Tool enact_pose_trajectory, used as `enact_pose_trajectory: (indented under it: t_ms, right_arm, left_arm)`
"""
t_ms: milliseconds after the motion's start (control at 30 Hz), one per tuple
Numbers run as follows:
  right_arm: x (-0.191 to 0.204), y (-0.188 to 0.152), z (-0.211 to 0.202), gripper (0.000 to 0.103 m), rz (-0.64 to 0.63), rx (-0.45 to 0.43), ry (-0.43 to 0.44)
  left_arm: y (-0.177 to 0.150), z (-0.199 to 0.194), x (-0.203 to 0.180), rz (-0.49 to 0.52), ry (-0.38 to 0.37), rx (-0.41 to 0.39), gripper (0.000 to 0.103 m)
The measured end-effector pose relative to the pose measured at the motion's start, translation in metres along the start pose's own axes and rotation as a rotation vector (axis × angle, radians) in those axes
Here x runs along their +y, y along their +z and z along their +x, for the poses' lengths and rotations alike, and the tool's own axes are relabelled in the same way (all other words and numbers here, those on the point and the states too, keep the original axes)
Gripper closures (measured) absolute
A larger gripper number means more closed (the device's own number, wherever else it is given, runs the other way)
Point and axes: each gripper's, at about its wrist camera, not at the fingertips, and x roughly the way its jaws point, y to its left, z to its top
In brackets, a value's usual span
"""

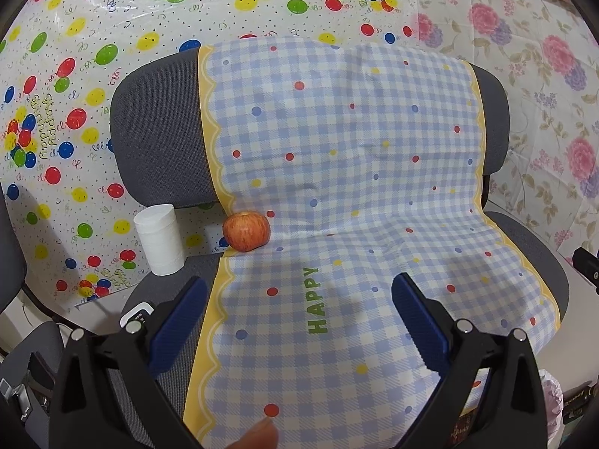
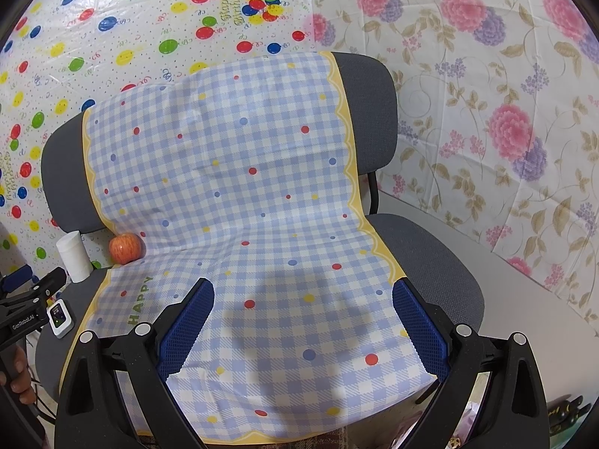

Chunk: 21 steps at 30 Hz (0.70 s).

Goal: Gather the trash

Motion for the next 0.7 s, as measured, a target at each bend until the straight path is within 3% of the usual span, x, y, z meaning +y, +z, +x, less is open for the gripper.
enact_pose_trajectory:
  t_ms: [700]
  right_arm:
    - [-0.0009, -0.0034, 0.0025, 0.008, 0.004, 0.007, 0.004]
  left_arm:
    - [-0.0055, 0.0041, 0.0046, -0.001, 0.012, 0.008, 0.007]
